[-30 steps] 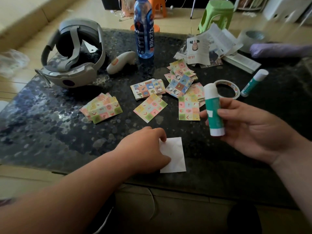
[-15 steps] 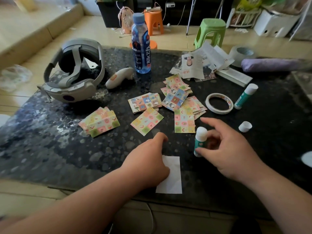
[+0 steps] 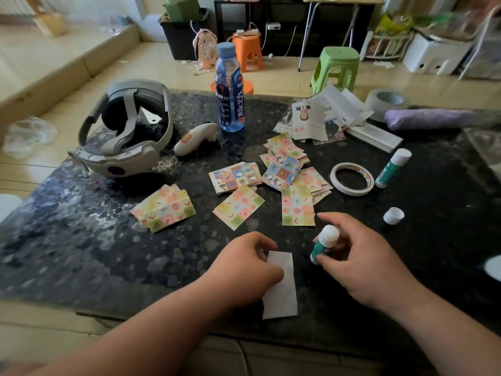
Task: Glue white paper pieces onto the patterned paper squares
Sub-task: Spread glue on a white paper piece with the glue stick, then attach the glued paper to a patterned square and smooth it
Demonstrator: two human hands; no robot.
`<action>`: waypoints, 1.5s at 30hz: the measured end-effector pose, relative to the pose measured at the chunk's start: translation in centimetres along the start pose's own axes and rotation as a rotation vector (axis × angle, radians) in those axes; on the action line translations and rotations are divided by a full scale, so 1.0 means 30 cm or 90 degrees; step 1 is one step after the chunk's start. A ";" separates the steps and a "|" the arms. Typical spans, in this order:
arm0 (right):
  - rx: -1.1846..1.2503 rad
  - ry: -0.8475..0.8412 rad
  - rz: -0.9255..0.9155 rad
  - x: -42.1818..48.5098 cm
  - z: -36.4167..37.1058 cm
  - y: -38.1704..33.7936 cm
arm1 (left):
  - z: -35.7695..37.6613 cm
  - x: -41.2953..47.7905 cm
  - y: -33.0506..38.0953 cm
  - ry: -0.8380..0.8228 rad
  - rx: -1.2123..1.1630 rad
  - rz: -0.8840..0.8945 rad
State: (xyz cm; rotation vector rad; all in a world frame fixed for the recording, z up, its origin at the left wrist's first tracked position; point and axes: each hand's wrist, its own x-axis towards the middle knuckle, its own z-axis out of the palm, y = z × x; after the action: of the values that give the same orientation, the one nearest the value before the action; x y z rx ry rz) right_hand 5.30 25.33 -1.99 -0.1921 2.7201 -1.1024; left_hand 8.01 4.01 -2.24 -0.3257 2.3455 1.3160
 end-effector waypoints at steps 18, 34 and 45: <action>-0.066 0.060 0.128 -0.008 -0.105 -0.028 | -0.009 -0.009 0.014 -0.034 -0.419 -0.158; 0.086 0.021 0.058 -0.051 0.120 -0.267 | -0.094 -0.080 -0.004 0.064 -0.464 -0.150; 0.293 -0.116 0.132 0.035 0.288 -0.372 | -0.243 -0.164 -0.129 0.099 -0.551 -0.185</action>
State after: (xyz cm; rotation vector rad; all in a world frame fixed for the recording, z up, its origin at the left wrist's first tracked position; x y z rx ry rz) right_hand 6.78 11.34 -0.40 0.0568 2.1990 -1.5198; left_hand 12.08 -4.25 0.51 -1.0046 1.6058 2.1269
